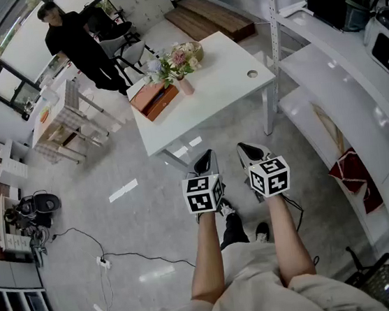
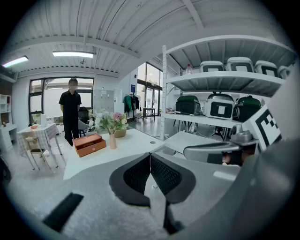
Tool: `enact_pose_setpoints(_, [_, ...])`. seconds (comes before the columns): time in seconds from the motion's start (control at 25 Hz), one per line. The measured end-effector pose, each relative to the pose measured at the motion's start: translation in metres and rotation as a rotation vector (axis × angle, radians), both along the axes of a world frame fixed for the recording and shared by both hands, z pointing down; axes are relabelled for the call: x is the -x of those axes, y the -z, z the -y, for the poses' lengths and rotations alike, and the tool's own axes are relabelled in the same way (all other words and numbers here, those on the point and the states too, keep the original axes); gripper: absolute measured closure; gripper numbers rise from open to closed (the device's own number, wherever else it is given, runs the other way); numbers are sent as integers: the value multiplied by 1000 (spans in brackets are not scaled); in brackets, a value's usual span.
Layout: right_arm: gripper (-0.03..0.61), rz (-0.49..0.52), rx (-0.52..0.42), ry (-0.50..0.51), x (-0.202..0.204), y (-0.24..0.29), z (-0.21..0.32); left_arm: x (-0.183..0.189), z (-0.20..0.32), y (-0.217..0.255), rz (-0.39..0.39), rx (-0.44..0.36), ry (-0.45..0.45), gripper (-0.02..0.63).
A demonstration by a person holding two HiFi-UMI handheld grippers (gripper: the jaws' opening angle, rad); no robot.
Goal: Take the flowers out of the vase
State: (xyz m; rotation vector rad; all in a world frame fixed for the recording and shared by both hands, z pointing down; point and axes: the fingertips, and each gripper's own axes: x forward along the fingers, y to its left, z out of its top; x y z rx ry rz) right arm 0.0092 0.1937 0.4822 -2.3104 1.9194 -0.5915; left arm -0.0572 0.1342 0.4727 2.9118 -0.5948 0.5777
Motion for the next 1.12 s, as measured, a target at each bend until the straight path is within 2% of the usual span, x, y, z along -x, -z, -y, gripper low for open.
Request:
enact_pose_setpoints(0.28, [571, 5, 2, 4, -9, -4, 16, -8, 13, -2, -9, -1, 7, 603])
enact_pose_setpoints(0.48, [572, -1, 24, 10, -16, -7, 37, -14, 36, -5, -30, 34, 33, 603])
enact_pose_setpoints(0.6, [572, 23, 18, 5, -29, -6, 50, -28, 50, -8, -46, 52, 31, 603])
enact_pose_setpoints(0.8, [572, -18, 98, 7, -52, -13, 74, -52, 81, -6, -61, 64, 11, 603])
enact_pose_setpoints(1.0, [572, 1, 94, -4, -74, -8, 105, -68, 120, 4, -90, 66, 7, 603])
enact_pose_setpoints(1.12, [571, -31, 123, 17, -84, -8, 126, -76, 140, 7, -104, 70, -5, 603])
